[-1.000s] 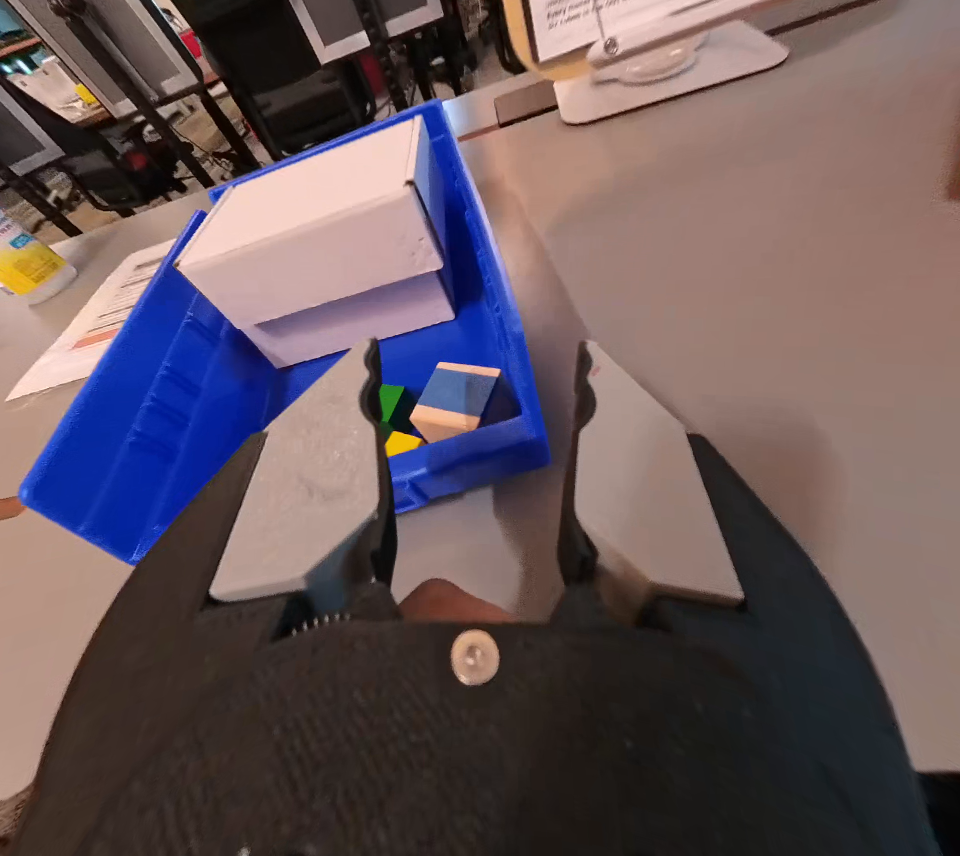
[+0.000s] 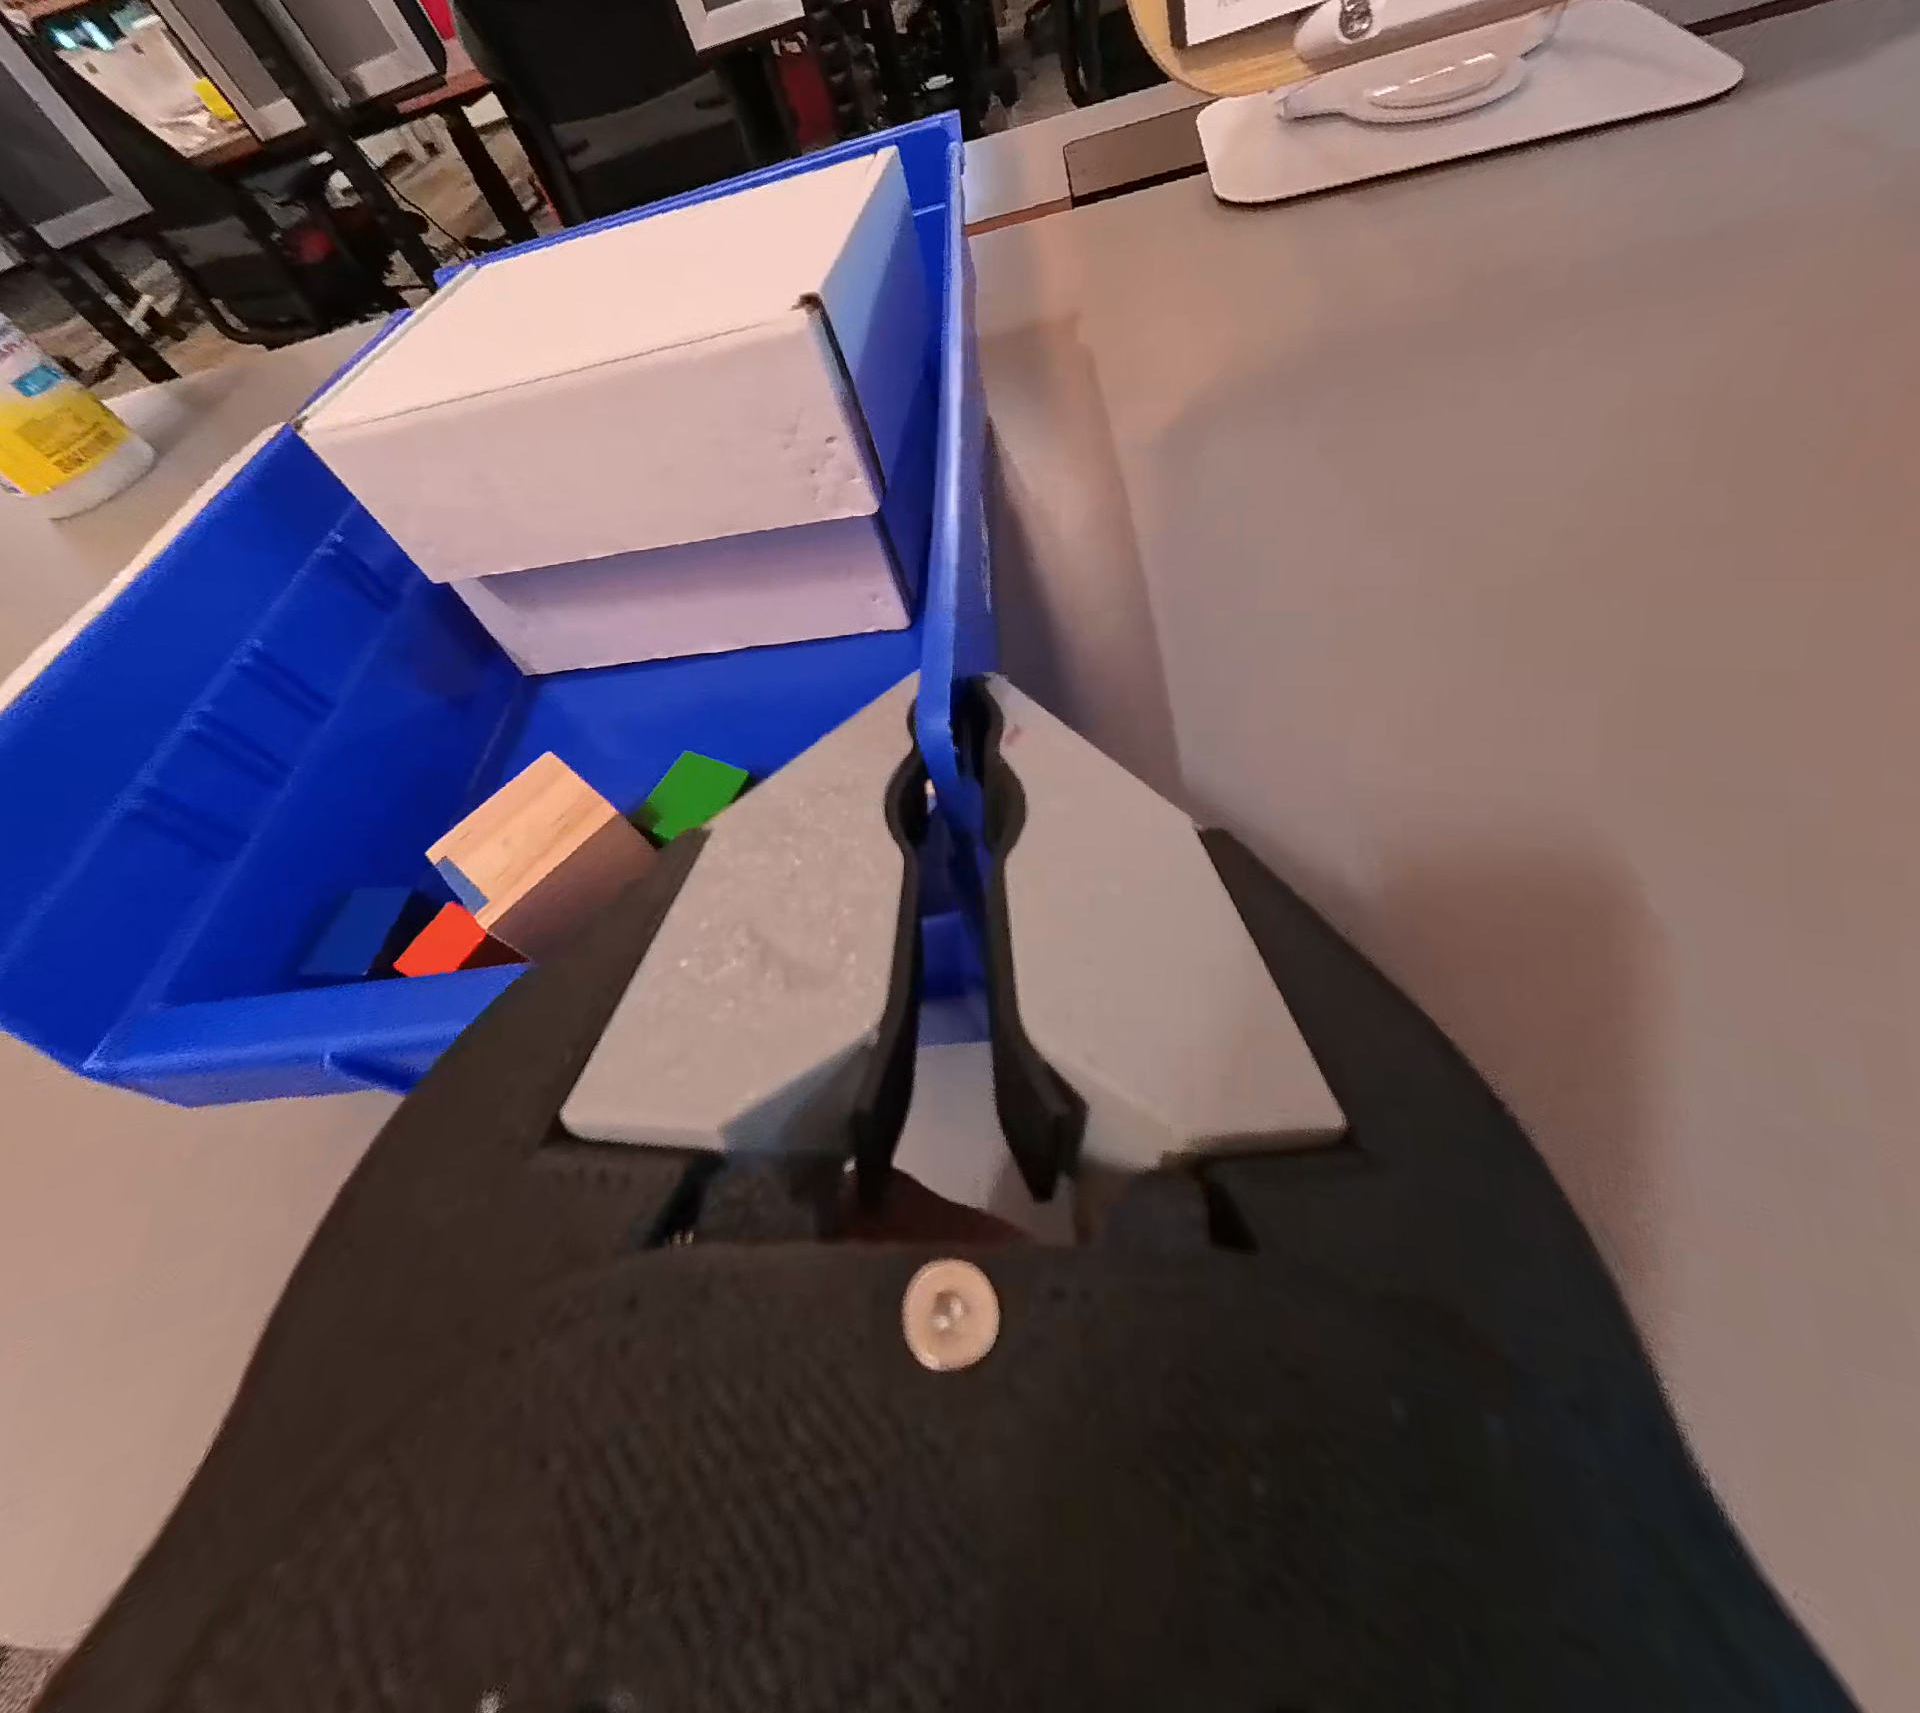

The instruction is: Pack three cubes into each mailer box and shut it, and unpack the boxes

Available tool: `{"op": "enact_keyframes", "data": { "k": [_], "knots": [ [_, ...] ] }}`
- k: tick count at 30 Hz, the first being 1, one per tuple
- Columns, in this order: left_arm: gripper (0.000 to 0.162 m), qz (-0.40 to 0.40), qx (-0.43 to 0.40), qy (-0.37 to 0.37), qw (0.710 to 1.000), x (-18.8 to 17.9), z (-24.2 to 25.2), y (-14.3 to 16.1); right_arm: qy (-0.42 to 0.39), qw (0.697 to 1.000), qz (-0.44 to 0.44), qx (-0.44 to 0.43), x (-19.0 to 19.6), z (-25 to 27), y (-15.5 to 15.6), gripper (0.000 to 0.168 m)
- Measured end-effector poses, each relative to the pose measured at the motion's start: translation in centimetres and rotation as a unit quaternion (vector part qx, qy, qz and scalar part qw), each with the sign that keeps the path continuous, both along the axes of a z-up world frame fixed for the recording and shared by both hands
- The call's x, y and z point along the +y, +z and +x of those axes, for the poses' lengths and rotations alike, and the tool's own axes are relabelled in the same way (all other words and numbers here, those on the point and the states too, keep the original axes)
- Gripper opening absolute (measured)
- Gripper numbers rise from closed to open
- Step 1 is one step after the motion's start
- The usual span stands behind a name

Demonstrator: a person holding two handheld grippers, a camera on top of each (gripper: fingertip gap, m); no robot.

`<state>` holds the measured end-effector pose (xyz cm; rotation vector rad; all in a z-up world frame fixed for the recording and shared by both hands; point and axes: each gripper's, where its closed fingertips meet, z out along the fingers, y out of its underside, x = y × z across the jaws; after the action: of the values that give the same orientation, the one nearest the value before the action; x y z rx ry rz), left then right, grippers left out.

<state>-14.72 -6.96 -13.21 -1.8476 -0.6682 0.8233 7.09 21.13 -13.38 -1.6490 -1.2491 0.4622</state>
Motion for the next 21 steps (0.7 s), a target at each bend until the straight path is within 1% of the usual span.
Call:
{"op": "enact_keyframes", "data": {
  "k": [1,2,3,4,5,7,10,11,12,14,17,21],
  "knots": [
    [0.003,-0.002,0.002,0.005,1.000,-0.1,-0.1,0.0,0.004,1.000,-0.001,-0.012,0.2,0.3,-0.7,0.038],
    [0.003,-0.005,0.004,0.008,1.000,-0.2,-0.1,0.0,0.011,1.000,-0.015,-0.019,0.3,0.7,-1.2,0.032],
    [0.004,-0.007,0.006,0.010,1.000,-0.2,-0.2,0.1,0.011,0.999,-0.024,-0.022,0.6,1.3,-1.4,0.031],
    [0.004,-0.008,0.006,0.011,1.000,-0.2,-0.2,0.1,0.005,0.999,-0.027,-0.028,1.0,2.1,-1.5,0.024],
    [0.004,-0.009,0.008,0.013,1.000,-0.2,-0.2,0.1,-0.007,0.999,-0.026,-0.035,1.7,3.0,-1.6,0.022],
    [0.005,-0.015,0.015,0.015,1.000,-0.2,-0.3,0.1,-0.023,0.999,-0.024,-0.043,2.9,4.7,-2.0,0.025],
    [0.006,-0.020,0.021,0.019,0.999,-0.3,-0.2,0.2,-0.016,0.998,-0.054,-0.042,3.2,6.3,-2.5,0.034],
    [0.009,-0.019,0.025,0.018,0.999,-0.3,-0.1,0.4,-0.013,0.997,-0.061,-0.037,3.2,6.6,-2.2,0.040],
    [0.016,-0.017,0.028,0.014,0.999,-0.3,0.0,0.6,-0.011,0.997,-0.063,-0.031,3.3,7.0,-1.7,0.042],
    [0.027,-0.012,0.034,0.007,0.999,-0.4,0.4,1.2,-0.006,0.998,-0.062,-0.014,3.3,7.7,-0.3,0.042],
    [0.029,-0.005,0.043,0.006,0.999,-0.7,0.7,2.0,0.009,0.998,-0.065,0.007,2.7,8.3,1.3,0.043],
    [0.031,-0.003,0.050,0.006,0.999,-0.8,0.9,2.6,0.027,0.998,-0.047,0.021,1.7,9.0,3.0,0.043]
  ]
}}
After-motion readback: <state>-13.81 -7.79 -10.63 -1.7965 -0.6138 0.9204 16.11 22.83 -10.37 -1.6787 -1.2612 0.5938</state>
